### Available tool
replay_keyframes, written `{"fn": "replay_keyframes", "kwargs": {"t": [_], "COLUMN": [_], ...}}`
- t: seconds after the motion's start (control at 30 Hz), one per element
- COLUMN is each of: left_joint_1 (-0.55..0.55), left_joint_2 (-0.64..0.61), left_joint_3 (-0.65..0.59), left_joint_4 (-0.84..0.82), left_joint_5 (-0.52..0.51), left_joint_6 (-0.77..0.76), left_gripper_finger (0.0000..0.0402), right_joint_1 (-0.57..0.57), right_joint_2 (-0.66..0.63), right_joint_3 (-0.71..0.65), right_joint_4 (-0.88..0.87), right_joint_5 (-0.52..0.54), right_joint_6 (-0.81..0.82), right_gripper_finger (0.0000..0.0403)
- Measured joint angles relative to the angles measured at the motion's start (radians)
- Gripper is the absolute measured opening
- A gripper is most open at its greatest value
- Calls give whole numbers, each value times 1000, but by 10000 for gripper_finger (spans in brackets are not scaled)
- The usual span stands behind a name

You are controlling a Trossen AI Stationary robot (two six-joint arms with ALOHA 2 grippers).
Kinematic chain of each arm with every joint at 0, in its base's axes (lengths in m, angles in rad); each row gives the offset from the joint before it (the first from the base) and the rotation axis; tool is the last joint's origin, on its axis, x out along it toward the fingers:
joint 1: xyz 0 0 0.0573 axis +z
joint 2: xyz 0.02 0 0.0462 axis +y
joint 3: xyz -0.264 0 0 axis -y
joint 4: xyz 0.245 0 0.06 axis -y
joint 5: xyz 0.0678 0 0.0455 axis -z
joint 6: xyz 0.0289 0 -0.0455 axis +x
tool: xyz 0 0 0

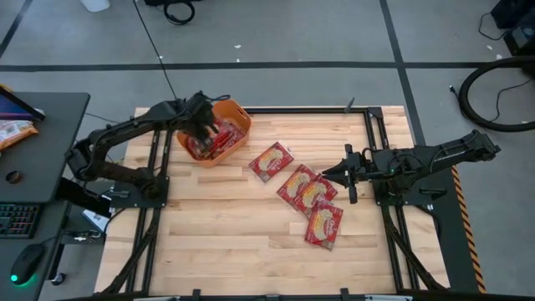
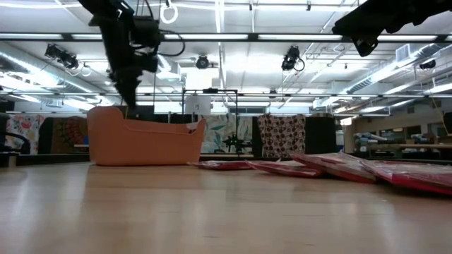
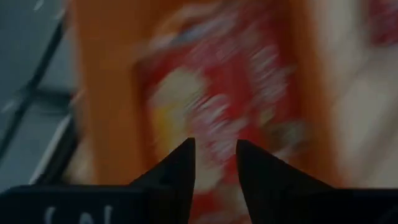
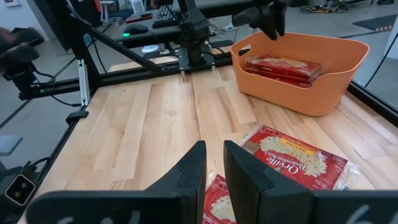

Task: Sort popcorn bags into baskets
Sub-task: Put the red popcorn pack into the orange bin

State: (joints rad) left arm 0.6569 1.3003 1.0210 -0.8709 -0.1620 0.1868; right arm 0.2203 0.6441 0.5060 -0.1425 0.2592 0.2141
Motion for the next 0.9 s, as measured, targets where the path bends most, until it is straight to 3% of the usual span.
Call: {"fn": "replay_keyframes", "kwargs": {"t": [0.13, 0.37, 0.5, 0.77, 0.9], "left_joint_1": [-130, -352, -453, -580, -614], "left_joint_2": [1, 24, 71, 276, 370], "left_joint_3": [0, -2, 0, -1, 0], "left_joint_4": [106, 276, 354, 615, 736], "left_joint_5": [58, 42, -48, -165, -226], "left_joint_6": [-83, -139, -150, -283, -280], "left_gripper_finger": [117, 117, 125, 192, 214], "right_joint_1": [0, 0, 0, 0, 0], "right_joint_2": [0, 0, 1, 9, 12], "right_joint_3": [0, 0, 0, -1, -1], "right_joint_4": [0, 0, 5, 19, 22], "right_joint_5": [0, 0, 0, 0, 0], "right_joint_6": [0, 0, 0, 0, 0], "right_gripper_finger": [61, 61, 61, 61, 61]}}
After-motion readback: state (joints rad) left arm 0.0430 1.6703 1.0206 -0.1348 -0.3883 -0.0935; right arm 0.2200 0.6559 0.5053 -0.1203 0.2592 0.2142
